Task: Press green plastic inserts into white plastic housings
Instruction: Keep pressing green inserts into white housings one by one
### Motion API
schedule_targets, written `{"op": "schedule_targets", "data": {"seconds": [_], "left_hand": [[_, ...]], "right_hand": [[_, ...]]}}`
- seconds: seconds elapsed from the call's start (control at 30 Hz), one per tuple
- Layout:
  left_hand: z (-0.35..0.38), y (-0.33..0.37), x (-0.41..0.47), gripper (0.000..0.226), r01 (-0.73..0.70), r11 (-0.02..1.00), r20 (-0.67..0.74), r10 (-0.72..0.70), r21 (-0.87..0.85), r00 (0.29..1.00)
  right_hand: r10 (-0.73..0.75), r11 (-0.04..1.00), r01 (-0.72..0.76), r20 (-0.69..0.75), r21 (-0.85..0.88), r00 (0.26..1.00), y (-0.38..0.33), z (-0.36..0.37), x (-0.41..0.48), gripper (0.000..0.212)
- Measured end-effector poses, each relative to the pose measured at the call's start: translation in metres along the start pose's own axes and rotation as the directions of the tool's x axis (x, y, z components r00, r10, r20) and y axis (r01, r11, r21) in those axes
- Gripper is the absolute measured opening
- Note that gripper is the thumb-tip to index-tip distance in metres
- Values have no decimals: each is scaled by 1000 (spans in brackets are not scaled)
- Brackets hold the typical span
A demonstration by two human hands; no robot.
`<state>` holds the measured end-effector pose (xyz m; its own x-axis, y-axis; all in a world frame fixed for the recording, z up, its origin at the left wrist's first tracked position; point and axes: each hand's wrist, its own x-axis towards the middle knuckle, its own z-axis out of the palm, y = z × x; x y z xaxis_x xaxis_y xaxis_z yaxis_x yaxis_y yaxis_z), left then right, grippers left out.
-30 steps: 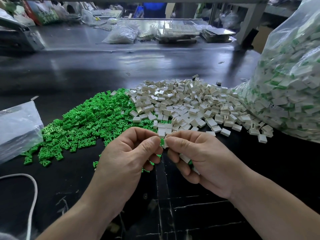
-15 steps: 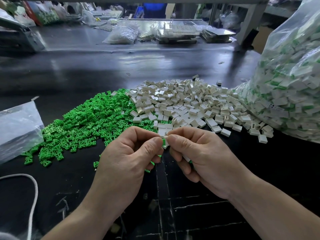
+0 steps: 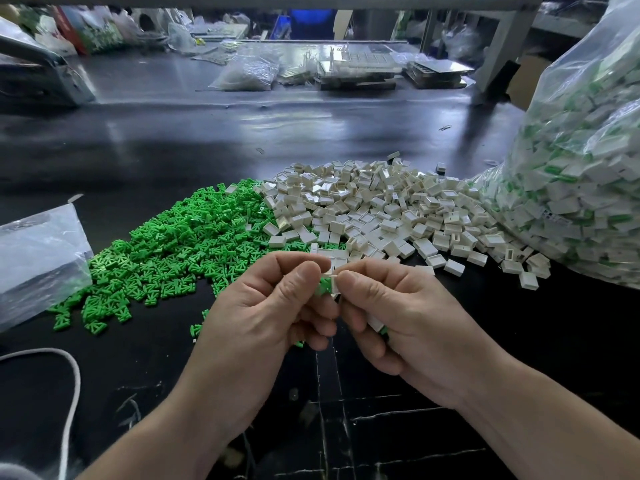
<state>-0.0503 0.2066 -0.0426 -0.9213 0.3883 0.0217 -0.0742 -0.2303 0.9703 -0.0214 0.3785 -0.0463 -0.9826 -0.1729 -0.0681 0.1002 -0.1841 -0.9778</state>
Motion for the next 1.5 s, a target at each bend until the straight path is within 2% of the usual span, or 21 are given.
{"op": "schedule_targets", "data": {"seconds": [0.13,0.27,0.4,0.53,0.67,0.77,0.83,0.93,1.1,1.4,1.5], "left_hand": [[5,2,0,34,123,962,154,-87,-243,984],[10,0,0,27,119,945,118,-86,-305,989],[16,-2,-2,31,87,931,77,-64,-354,995],[18,-1,-3,20,91,927,50,-78,-365,996],[19,-2,-4,20,84,927,51,-70,-365,996],[17,-2,-3,25,76,917,127,-28,-390,991],[16,-2,-2,18,98,912,163,-34,-399,986],[15,-3,-1,10,120,914,149,-66,-386,987],[14,-2,0,14,126,909,153,-70,-396,986],[15,1,-1,18,97,922,124,-54,-374,991],[17,1,-2,12,73,930,90,-43,-361,995]], "right_hand": [[44,993,-49,53,109,998,-3,7,-3,24],[68,983,-71,23,168,997,-4,10,-4,24],[67,975,-75,41,208,997,-6,13,-5,26],[80,983,-84,32,161,996,-5,16,-7,26],[37,986,-38,13,162,999,-5,20,-10,30],[30,979,-38,41,199,999,-7,18,-9,29],[50,977,-58,48,203,998,-6,14,-8,27],[52,980,-60,45,192,998,-4,13,-8,24],[48,982,-58,60,178,997,-5,14,-8,22],[56,983,-68,74,171,996,-6,16,-9,32],[53,984,-63,64,168,997,-6,18,-8,36]]}}
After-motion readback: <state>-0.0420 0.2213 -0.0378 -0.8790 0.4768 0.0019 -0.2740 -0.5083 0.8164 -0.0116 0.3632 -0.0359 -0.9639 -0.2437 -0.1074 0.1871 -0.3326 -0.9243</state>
